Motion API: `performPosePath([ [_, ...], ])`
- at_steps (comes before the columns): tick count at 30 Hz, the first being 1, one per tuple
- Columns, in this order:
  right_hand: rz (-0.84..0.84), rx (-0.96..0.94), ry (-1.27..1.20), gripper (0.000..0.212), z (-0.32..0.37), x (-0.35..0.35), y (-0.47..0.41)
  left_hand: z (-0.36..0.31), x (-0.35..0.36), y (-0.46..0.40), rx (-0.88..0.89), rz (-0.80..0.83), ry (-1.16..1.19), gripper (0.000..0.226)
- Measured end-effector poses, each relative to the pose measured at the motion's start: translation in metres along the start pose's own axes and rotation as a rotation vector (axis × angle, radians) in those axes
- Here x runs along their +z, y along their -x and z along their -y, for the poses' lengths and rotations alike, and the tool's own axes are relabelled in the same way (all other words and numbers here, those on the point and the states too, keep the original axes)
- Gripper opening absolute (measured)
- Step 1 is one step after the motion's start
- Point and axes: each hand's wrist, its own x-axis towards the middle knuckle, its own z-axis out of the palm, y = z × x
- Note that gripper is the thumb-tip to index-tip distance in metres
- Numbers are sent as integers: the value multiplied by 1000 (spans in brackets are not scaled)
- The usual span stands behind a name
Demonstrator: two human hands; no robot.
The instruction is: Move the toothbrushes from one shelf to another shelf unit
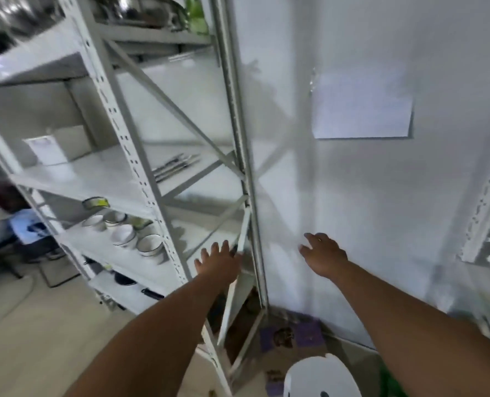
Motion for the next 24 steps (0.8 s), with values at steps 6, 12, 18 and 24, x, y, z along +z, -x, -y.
performPosePath([
  [6,199,-316,0,55,155,64,-8,132,-44,3,-256,-71,40,65],
  [12,320,-594,25,56,284,133,8,245,-77,17,-453,-174,112,64],
  [18,350,-772,156,51,379,182,16,341,-93,49,-621,-204,144,67],
  [24,381,-878,183,53,451,221,24,420,-105,70,-781,-252,172,65],
])
